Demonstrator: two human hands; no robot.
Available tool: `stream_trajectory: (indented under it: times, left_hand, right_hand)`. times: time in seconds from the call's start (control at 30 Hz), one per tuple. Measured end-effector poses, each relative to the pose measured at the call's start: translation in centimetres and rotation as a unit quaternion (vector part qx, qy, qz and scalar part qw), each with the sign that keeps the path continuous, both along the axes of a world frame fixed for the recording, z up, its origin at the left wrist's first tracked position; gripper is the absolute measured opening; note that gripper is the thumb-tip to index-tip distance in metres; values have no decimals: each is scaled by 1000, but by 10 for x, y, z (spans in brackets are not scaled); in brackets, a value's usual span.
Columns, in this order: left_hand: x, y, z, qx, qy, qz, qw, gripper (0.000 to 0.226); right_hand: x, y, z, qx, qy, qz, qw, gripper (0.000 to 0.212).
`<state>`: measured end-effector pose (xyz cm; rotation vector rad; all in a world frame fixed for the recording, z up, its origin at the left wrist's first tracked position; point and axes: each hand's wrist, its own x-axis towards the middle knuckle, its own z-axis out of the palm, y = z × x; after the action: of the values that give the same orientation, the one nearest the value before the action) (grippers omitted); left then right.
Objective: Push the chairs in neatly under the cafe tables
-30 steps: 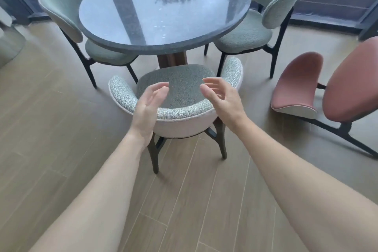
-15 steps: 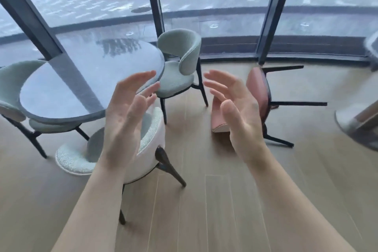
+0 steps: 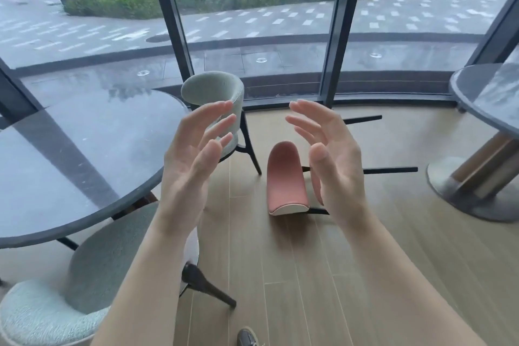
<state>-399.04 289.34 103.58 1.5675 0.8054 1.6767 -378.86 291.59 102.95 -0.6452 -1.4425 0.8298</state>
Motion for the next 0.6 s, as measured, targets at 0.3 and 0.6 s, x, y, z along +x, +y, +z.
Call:
stream_trajectory:
  times: [0.3, 0.6]
  left_hand:
    - [-21, 161, 13, -1, -10, -43, 999, 50]
    - [14, 317, 6, -31, -11, -81, 996, 52]
  right_hand:
    - [-18, 148, 18, 20, -11, -45, 999, 81]
    - [7, 286, -2, 2, 18, -71, 997, 76]
